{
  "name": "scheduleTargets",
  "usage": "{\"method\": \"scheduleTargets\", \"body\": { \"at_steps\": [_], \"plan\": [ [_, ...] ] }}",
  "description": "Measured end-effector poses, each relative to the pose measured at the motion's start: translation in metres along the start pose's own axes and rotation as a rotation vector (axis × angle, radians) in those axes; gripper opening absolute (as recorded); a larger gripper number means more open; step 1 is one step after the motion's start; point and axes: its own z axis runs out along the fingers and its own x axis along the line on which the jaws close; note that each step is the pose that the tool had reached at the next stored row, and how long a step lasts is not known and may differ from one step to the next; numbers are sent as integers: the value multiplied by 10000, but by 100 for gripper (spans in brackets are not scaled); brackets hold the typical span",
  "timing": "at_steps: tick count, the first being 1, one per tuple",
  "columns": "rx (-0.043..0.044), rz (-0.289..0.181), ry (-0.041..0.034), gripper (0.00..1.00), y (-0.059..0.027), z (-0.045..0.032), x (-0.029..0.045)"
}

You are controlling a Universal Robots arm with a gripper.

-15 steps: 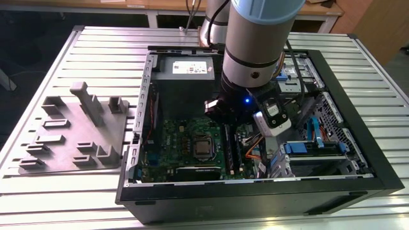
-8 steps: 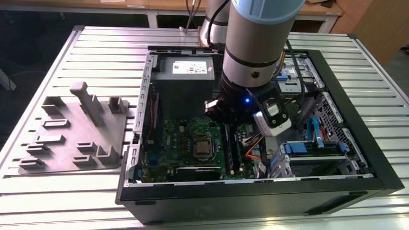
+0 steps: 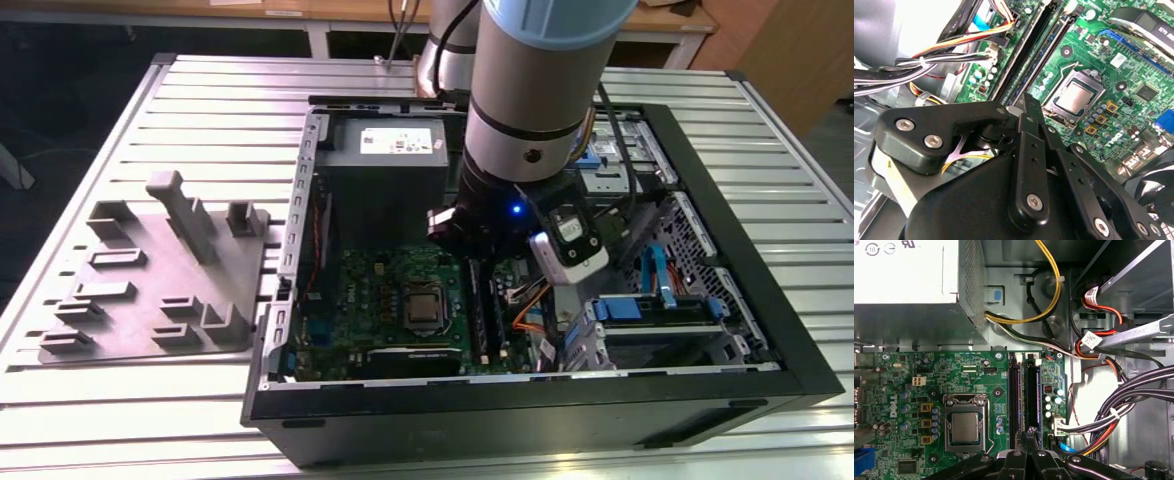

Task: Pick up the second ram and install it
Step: 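Press down the second ram until it locks into place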

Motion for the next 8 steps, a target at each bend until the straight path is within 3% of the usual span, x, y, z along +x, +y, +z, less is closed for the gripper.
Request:
{"method": "scheduleTargets", "body": {
  "at_steps": [8],
  "plan": [
    [-21,1,0,10,74,15,3]
  ]
}}
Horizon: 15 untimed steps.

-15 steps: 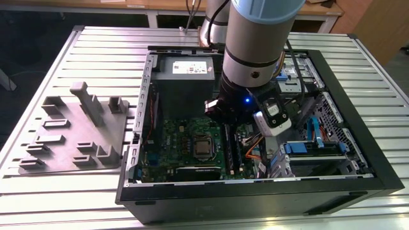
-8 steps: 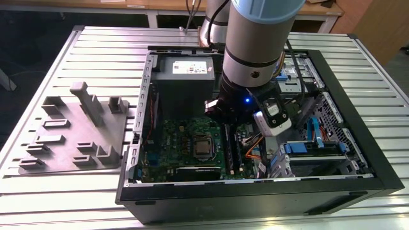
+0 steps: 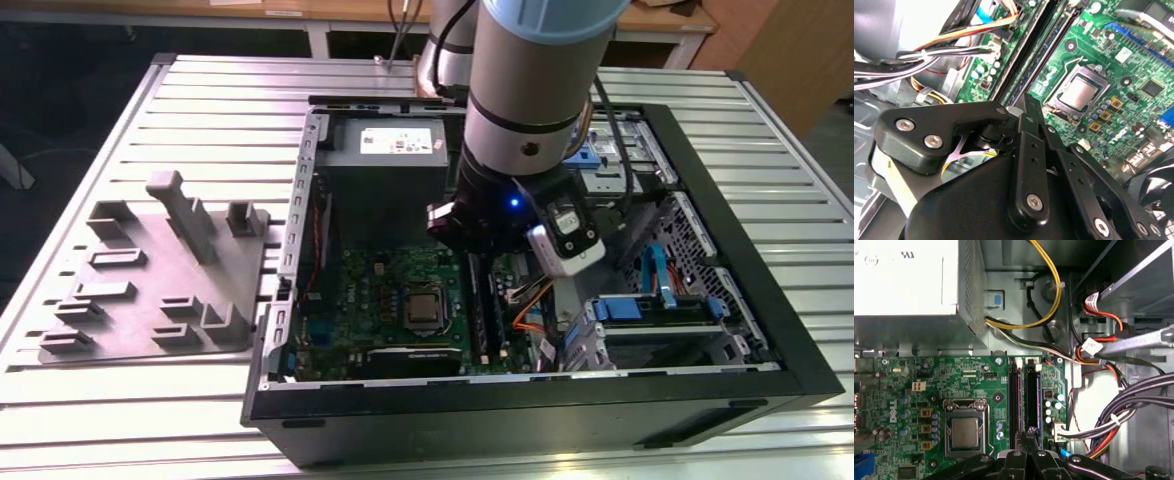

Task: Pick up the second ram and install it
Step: 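Press down the second ram until it locks into place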

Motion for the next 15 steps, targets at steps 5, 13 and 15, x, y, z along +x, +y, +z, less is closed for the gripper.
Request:
{"method": "scheduleTargets", "body": {
  "at_steps": [5,13,15],
  "plan": [
    [-28,1,1,10,78,15,3],
    [-51,2,2,10,206,47,8],
    [-52,2,2,10,242,56,9]
  ]
}}
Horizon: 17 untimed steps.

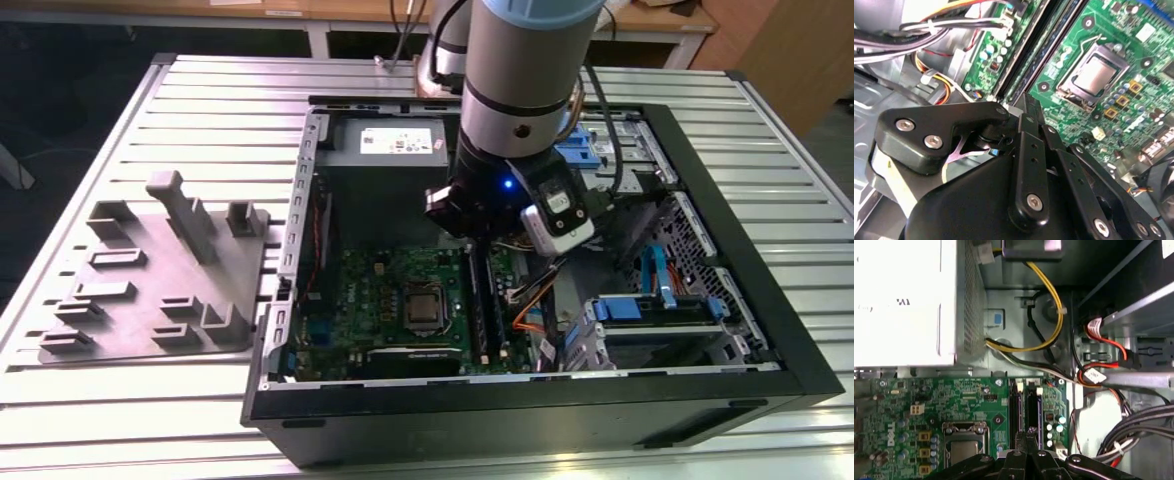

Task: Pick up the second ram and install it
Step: 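Press down the second ram until it locks into place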

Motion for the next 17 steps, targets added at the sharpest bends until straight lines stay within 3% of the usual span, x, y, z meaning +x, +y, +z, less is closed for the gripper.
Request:
{"method": "scheduleTargets", "body": {
  "at_steps": [2,4,6,17],
  "plan": [
    [30,-1,1,10,23,7,1],
    [304,-11,1,10,38,14,2],
    [508,-18,3,10,48,25,2],
    [531,-19,1,10,51,33,2]
  ]
}}
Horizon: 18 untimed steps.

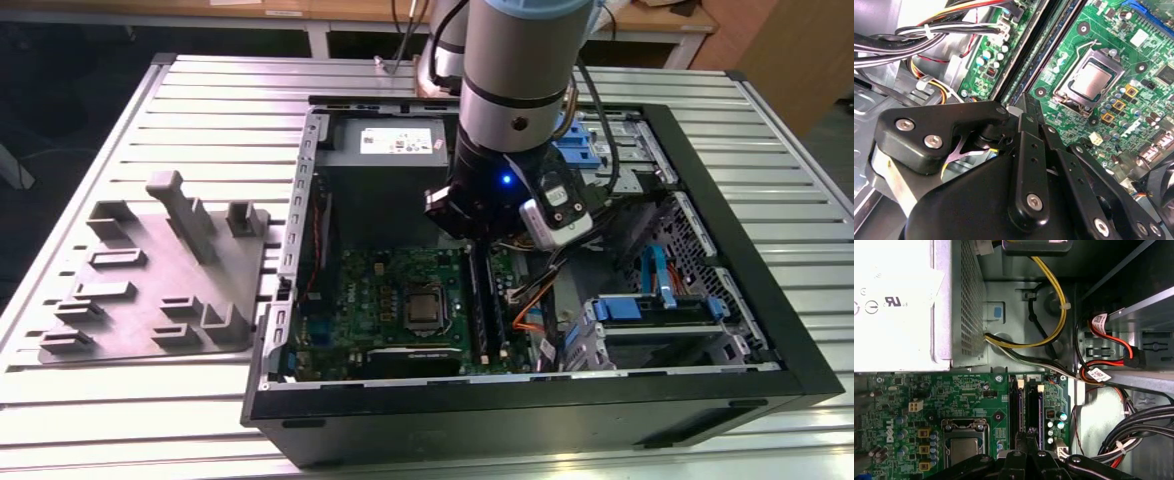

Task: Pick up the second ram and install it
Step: 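Press down the second ram until it locks into place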

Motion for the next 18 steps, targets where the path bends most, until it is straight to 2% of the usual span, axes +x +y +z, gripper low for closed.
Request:
{"method": "scheduleTargets", "body": {
  "at_steps": [8,13,15,18],
  "plan": [
    [-4,0,-1,10,65,39,3],
    [-53,2,0,10,69,112,7],
    [-98,5,-1,10,74,125,7],
    [-121,5,-2,10,103,139,8]
  ]
}}
